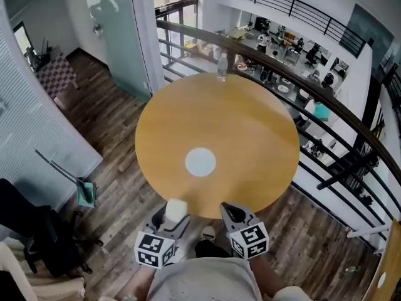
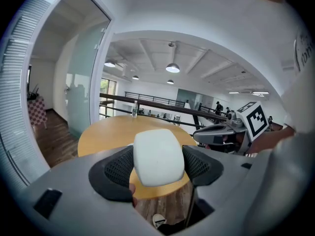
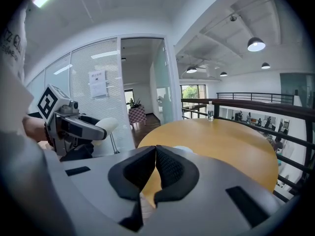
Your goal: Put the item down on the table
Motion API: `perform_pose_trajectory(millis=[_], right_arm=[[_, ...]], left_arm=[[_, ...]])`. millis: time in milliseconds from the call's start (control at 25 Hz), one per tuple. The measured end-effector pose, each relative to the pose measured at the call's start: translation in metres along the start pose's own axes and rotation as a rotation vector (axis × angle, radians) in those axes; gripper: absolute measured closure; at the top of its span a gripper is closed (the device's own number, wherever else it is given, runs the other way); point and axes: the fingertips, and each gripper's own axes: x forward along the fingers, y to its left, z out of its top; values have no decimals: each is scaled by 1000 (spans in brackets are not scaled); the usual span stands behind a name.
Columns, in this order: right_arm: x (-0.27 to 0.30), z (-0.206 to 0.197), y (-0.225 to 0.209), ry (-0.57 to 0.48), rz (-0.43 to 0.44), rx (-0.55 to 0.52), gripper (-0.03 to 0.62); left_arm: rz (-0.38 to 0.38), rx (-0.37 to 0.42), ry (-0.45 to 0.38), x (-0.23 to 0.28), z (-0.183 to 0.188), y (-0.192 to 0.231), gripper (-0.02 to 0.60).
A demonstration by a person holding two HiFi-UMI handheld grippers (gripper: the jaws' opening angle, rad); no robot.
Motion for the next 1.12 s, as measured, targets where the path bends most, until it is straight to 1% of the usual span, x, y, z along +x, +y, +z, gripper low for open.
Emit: perform_pose_trajectory(millis=[160,280,520,640,880,1120], right_arm=[[23,8,-36,17,13,2,569],[35,10,-53,36,17,7,569],[46,11,-61,45,11,25,569],[50,14,-65,46,-17,32,569],[59,17,-73,47,-90,71,568],[68,24,-75,42,-134,73,568]], left_arm=[[10,-2,-18,39,27,11,261],[4,14,-18,57,41,12,261],[-16,17,19,74,41,21,261],[-39,21,34,82,44,29,261],[-88,53,61,92,52,50,261],[-126,58,79,107,54,63,261]])
